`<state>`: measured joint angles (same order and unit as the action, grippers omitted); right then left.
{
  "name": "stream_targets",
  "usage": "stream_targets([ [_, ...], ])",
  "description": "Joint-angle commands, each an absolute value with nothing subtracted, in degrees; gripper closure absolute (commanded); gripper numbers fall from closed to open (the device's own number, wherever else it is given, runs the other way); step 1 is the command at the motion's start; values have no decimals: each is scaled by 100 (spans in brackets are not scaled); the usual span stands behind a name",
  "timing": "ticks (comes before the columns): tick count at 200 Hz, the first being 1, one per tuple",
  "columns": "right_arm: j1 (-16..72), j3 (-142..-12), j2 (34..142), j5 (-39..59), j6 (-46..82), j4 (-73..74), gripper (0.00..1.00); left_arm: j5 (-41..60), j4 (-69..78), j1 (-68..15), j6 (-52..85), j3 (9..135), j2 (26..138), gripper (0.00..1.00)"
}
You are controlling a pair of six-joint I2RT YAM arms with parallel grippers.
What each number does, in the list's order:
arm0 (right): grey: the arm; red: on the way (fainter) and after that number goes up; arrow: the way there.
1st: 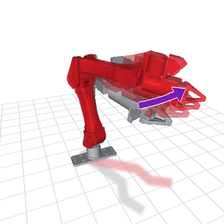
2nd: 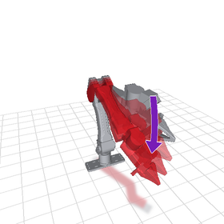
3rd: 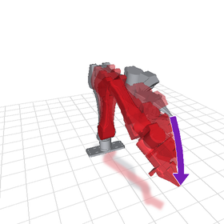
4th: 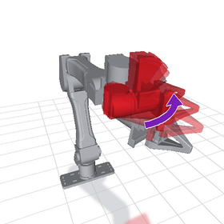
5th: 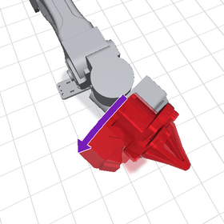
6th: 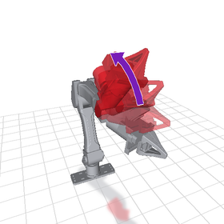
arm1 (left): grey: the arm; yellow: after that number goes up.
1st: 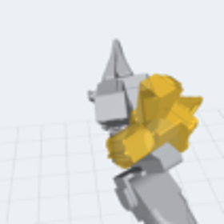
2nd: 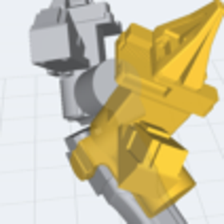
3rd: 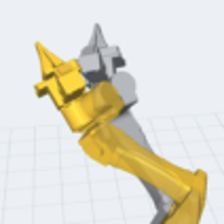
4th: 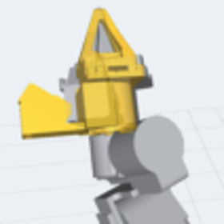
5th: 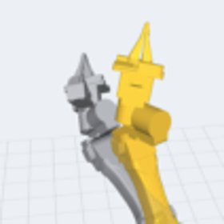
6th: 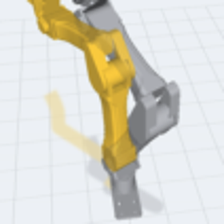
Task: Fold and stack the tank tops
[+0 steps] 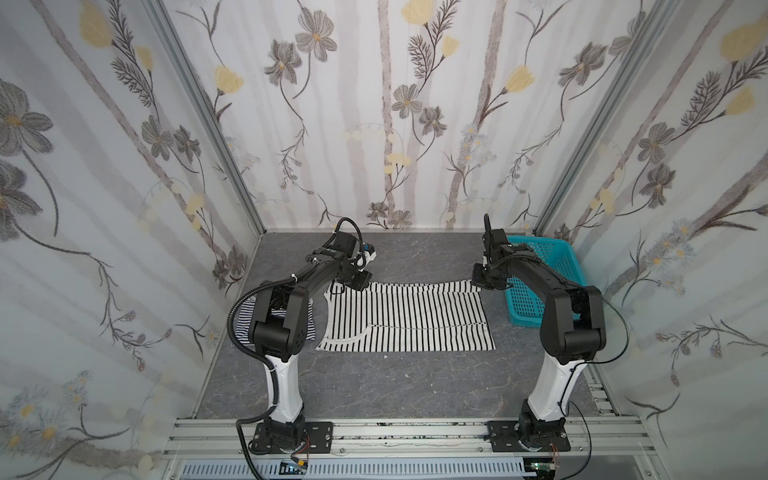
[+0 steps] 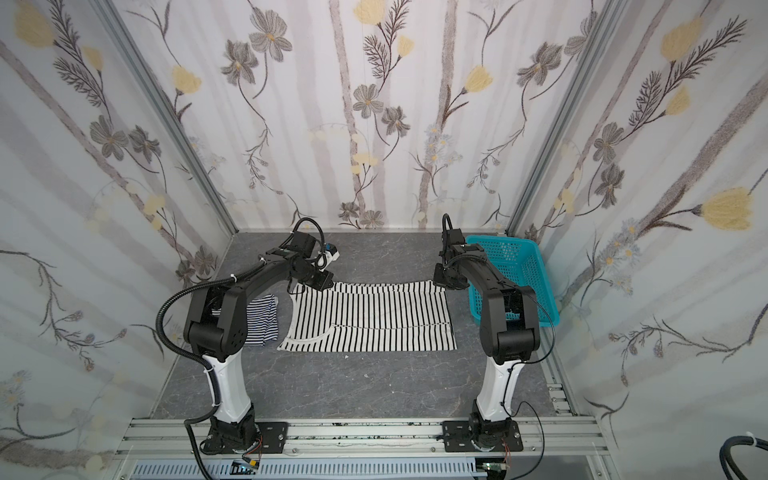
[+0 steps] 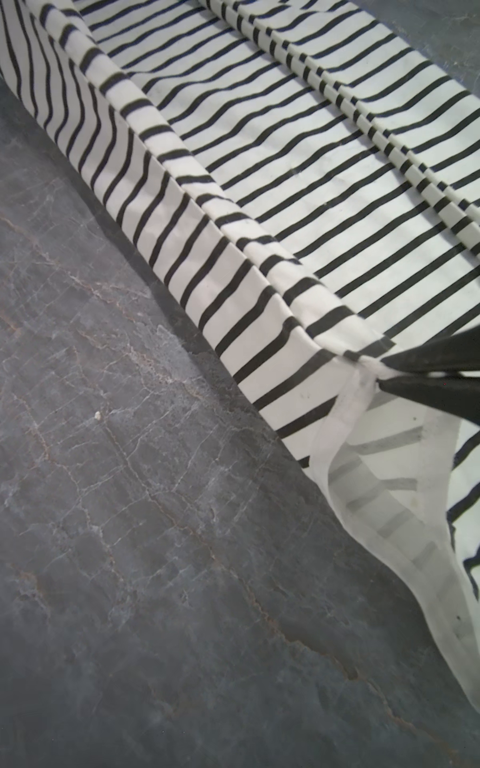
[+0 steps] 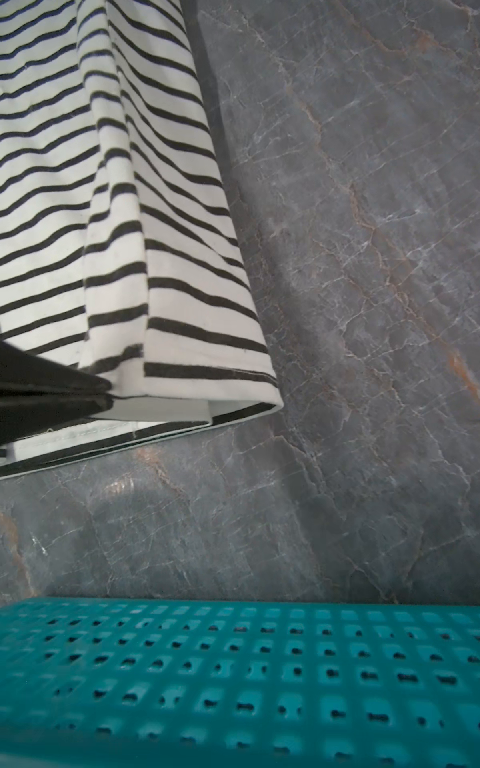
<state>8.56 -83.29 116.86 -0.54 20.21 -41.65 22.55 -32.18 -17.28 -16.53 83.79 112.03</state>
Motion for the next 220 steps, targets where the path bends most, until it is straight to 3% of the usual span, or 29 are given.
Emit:
stream_targets([
  [1,853,-7937,11380,-250,2116,-3708,100,2293,-3178,-1817,-1720,8037,10928,100],
  [121,883,-6316,10134,-229,2334,-3350,100,1974,-2874,-2153,-1723,6104,9571,100],
  [158,919,-6015,9976,-312,2413,-3296,100,2070,-2825,-2204,-1688,5756,9414,95],
  [181,957,-5886,9932,-285,2458,-3278,81,1945,-2772,-2235,-1657,5665,9507,76],
  [197,1001,-5766,9732,-324,2556,-3281,70,1786,-2767,-2233,-1628,5678,9522,74],
  [220,1061,-5517,9239,-139,2809,-3128,64,1600,-2767,-2233,-1682,5678,9233,71],
])
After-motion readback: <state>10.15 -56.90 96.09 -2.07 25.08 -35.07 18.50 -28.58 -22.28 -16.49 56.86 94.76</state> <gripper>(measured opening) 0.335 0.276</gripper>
